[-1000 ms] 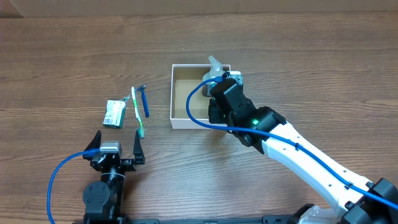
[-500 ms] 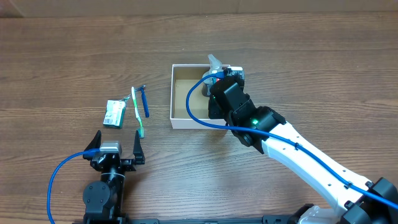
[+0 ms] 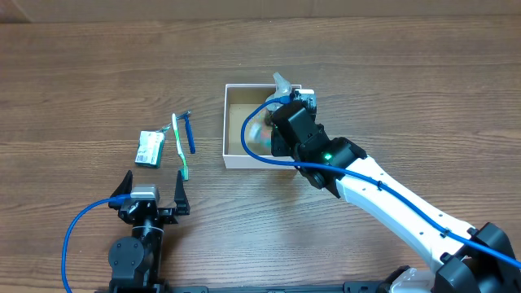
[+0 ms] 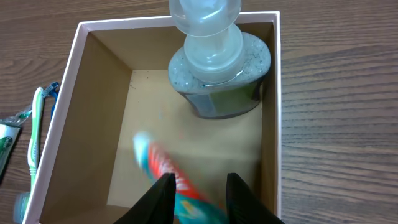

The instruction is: Pack container

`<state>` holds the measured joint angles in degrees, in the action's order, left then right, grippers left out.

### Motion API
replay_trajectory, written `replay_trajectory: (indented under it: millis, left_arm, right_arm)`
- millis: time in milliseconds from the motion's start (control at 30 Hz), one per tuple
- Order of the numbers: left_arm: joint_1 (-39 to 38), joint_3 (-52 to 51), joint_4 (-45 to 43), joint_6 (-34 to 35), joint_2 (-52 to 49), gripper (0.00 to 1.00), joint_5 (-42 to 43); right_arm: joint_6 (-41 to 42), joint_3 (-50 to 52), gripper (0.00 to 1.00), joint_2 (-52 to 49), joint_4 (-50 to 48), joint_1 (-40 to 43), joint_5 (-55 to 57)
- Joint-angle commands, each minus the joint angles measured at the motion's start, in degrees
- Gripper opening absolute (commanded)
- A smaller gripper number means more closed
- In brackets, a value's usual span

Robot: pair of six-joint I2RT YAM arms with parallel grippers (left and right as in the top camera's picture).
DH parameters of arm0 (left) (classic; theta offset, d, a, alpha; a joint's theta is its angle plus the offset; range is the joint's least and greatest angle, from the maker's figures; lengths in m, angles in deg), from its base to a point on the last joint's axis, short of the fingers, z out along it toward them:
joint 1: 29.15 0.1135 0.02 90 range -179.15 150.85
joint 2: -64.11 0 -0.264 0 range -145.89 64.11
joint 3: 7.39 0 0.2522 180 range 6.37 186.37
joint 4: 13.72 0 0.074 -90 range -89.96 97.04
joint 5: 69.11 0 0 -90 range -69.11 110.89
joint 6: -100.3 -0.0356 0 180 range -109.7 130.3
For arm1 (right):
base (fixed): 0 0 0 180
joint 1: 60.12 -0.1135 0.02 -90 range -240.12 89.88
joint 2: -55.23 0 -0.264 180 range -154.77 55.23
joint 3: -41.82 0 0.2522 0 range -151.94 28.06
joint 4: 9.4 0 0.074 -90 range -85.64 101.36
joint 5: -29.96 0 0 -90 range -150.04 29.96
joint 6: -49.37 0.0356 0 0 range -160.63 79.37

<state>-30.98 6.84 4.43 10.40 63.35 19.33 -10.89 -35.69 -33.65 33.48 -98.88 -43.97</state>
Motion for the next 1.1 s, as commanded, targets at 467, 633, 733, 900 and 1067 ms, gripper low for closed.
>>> replay_trajectory:
  millis: [467, 633, 733, 900, 1067]
  left_arm:
    - [0.35, -0.20, -0.17, 0.76, 0.50, 1.00, -0.31]
    - [0.35, -0.20, -0.17, 0.76, 0.50, 1.00, -0.31]
    - [0.35, -0.20, -0.17, 0.76, 0.50, 1.00, -0.31]
    - [0.35, -0.20, -0.17, 0.79, 0.50, 1.00, -0.31]
    - [0.35, -0.20, -0.17, 0.76, 0.50, 1.00, -0.31]
  right_arm:
    - [0.72, -0.63, 0.34, 8.79, 7.63, 5.73, 5.57]
    - [0.66, -0.63, 0.91, 13.99, 16.85, 17.77, 5.57]
    - [0.68, -0.63, 1.00, 14.86, 21.94, 25.16, 5.55]
    - [0.68, -0.61, 1.00, 14.82, 25.44, 32.72, 5.51]
    - [0.66, -0.61, 1.00, 14.82, 25.46, 32.72, 5.51]
